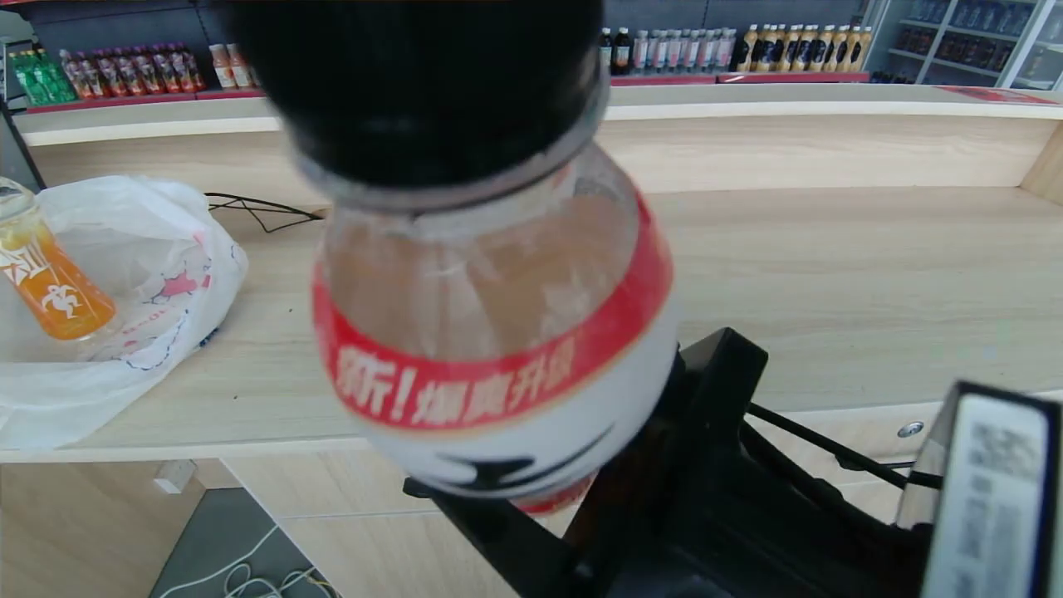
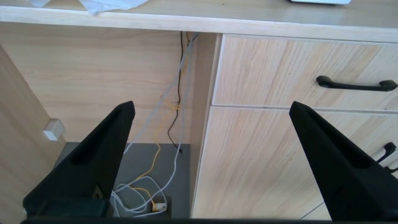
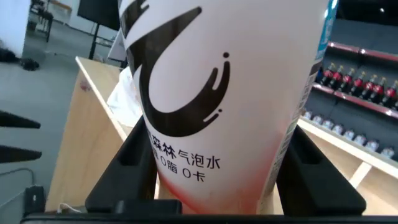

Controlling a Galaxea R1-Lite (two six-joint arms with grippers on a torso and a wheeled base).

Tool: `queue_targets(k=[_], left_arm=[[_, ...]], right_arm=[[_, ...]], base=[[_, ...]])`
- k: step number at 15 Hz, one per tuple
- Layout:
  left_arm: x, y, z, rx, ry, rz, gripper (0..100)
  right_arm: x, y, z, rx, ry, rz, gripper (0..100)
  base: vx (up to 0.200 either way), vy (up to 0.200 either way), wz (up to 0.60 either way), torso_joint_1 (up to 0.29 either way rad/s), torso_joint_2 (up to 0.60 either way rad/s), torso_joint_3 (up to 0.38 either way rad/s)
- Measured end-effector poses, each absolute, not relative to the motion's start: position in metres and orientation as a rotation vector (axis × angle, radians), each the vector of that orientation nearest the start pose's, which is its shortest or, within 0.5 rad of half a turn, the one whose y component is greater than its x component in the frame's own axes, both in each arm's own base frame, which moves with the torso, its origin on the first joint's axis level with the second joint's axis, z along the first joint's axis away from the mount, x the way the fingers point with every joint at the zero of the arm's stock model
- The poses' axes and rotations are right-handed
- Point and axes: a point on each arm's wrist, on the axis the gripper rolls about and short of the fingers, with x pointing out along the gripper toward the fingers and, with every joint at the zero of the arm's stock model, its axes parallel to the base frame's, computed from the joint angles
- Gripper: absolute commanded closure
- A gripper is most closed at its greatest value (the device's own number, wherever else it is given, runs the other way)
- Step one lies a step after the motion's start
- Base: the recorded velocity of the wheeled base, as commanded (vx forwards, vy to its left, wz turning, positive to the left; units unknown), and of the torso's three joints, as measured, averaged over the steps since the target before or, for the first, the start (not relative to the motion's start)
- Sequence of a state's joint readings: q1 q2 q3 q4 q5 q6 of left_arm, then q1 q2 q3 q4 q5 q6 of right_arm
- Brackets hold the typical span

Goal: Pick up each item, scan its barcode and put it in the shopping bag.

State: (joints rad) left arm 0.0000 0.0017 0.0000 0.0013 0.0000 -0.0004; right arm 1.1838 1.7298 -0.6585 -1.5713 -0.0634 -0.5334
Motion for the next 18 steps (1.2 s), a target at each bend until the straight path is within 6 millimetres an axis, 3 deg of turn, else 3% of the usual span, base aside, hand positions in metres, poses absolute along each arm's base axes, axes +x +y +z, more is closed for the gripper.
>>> queue_targets(k=[3,8,12,18], left_arm=[[-0.023,0.0,0.075,0.0,0.003,0.0,0],[-0.023,0.0,0.075,0.0,0.003,0.0,0],[-0.023,0.0,0.075,0.0,0.003,0.0,0],[-0.023,0.0,0.075,0.0,0.003,0.0,0]], right_arm=[[0.135,0.261,0.231,-0.035,-0.586,0.795,100],[0.181,0.232,0.23,0.128,-0.474,0.557,100],[0.189,0.22,0.224,0.246,-0.391,0.378,100],[0.196,0.214,0.224,0.256,-0.392,0.341,100]], base=[[0.0,0.0,0.0,0.0,0.0,0.0],[0.0,0.0,0.0,0.0,0.0,0.0],[0.0,0.0,0.0,0.0,0.0,0.0],[0.0,0.0,0.0,0.0,0.0,0.0]])
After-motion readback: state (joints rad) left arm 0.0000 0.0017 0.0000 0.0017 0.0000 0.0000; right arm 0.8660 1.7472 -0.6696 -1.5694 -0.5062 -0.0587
